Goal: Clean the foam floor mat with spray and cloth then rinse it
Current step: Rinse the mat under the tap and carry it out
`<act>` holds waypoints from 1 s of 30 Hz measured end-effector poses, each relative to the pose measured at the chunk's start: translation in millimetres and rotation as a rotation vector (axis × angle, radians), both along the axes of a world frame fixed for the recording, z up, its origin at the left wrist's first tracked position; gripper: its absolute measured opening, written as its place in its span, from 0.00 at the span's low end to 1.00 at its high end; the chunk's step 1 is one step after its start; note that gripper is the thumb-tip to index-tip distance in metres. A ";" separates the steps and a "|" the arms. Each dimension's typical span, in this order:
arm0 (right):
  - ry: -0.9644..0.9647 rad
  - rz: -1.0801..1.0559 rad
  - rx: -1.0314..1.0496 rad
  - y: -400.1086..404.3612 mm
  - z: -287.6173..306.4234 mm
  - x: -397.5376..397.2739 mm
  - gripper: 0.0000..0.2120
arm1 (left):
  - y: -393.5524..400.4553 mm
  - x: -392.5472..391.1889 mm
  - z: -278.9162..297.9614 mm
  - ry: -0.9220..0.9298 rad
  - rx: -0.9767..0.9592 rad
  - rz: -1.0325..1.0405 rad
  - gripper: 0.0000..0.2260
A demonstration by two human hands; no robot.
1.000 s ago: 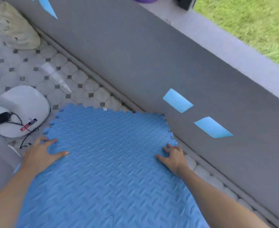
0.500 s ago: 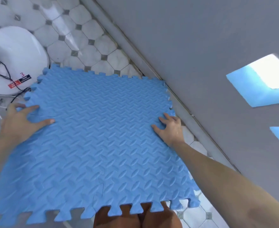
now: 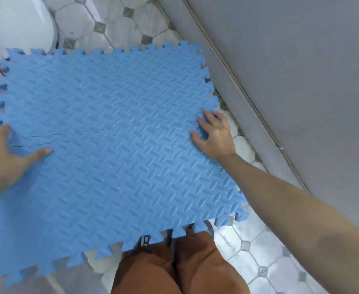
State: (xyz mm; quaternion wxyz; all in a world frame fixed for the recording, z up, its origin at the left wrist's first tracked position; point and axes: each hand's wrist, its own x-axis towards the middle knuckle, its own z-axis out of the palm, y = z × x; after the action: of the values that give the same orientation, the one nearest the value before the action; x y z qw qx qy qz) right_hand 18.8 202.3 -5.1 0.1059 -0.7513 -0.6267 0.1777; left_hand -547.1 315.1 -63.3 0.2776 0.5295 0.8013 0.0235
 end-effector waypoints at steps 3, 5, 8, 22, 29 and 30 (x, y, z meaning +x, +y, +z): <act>-0.067 0.081 -0.043 46.0 -25.5 27.5 0.30 | -11.3 84.3 41.0 0.025 0.067 0.009 0.48; -0.077 0.124 -0.077 63.2 -43.1 41.4 0.34 | -15.8 122.5 40.1 0.036 0.046 0.019 0.45; -0.106 0.168 -0.092 77.6 -72.4 49.2 0.37 | -27.4 142.6 13.2 -0.010 0.012 0.055 0.49; -0.239 0.178 -0.524 77.6 -141.2 50.3 0.58 | -50.0 163.6 -82.2 0.211 -0.305 -0.170 0.48; -0.269 0.126 -0.523 60.6 -66.7 30.9 0.53 | -27.4 229.9 -6.9 0.222 -0.177 -0.377 0.46; -0.256 0.104 -0.523 55.3 -52.1 27.9 0.52 | -25.5 240.8 8.1 0.215 -0.154 -0.400 0.45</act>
State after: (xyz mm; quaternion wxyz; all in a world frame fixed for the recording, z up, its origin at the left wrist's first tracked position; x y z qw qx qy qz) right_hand 46.6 257.6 -57.3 -0.1804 -0.7362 -0.6057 0.2420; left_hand -306.3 289.6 -55.3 0.2297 0.6542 0.7049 -0.1497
